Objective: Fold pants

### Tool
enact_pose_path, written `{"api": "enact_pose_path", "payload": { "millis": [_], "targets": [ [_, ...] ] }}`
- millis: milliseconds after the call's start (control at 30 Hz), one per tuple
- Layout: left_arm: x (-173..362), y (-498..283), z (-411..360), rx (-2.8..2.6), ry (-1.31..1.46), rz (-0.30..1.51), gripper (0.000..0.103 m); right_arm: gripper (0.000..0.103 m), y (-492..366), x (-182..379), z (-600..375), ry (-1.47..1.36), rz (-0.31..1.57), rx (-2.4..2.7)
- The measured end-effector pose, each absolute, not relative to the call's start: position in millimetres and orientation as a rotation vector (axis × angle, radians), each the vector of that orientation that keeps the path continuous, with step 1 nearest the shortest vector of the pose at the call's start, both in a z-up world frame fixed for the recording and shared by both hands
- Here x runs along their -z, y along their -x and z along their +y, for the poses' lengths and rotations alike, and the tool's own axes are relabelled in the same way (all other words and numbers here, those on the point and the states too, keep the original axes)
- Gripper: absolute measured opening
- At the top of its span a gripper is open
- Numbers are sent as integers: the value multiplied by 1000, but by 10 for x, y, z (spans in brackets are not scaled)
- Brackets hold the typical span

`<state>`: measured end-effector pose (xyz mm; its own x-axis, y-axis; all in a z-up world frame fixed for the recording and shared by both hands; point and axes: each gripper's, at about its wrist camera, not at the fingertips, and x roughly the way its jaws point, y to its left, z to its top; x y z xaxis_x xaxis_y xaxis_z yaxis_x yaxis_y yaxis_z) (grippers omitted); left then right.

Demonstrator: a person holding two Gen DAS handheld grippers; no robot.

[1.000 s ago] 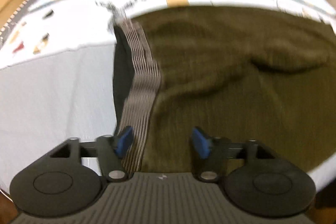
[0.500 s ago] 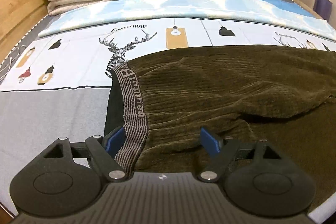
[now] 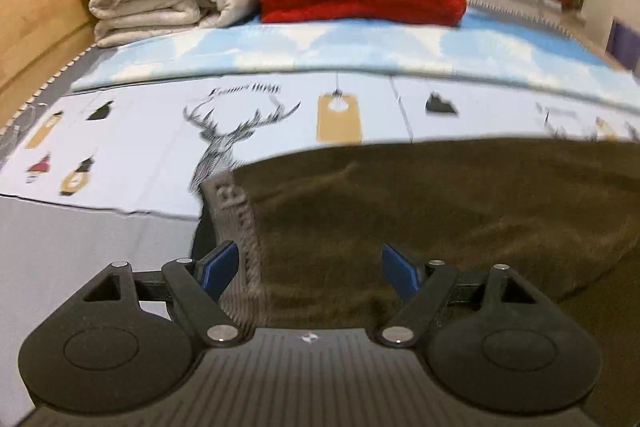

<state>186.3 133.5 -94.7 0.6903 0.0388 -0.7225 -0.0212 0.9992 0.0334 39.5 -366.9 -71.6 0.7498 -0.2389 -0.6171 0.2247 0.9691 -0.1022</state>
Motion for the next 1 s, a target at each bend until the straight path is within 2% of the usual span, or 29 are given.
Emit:
{"api": "enact_pose_path", "payload": {
  "millis": [100,200,233,300,400,533,667,933,967,1000],
  "targets": [
    [972,-2162,1389,-23,45,798,74,47,-431,735,-3621,41,686,238],
    [1009,-2503,1396,-47,50,758,73,47,-442,751,-3569,75,687,218],
    [1044,-2594,1405,-57,55,750,74,47,-445,756,-3558,86,687,213],
    [1157,-2750,1459,-59,93,728,82,47,-459,767,-3557,97,691,210],
    [1365,-3012,1450,-56,63,778,83,47,-503,789,-3585,89,707,208],
    [1470,-3261,1414,-9,-32,756,85,47,-570,821,-3622,87,723,208],
    [1587,-3500,1539,84,3,810,89,47,-642,872,-3648,84,749,212],
    [1850,-3744,1702,142,14,907,89,47,-673,919,-3661,104,772,222],
    [1844,-3735,1689,155,-2,903,85,47,-668,920,-3662,107,772,223],
    [1835,-3730,1677,175,-11,901,72,47,-664,920,-3664,109,774,224]
  ]
}}
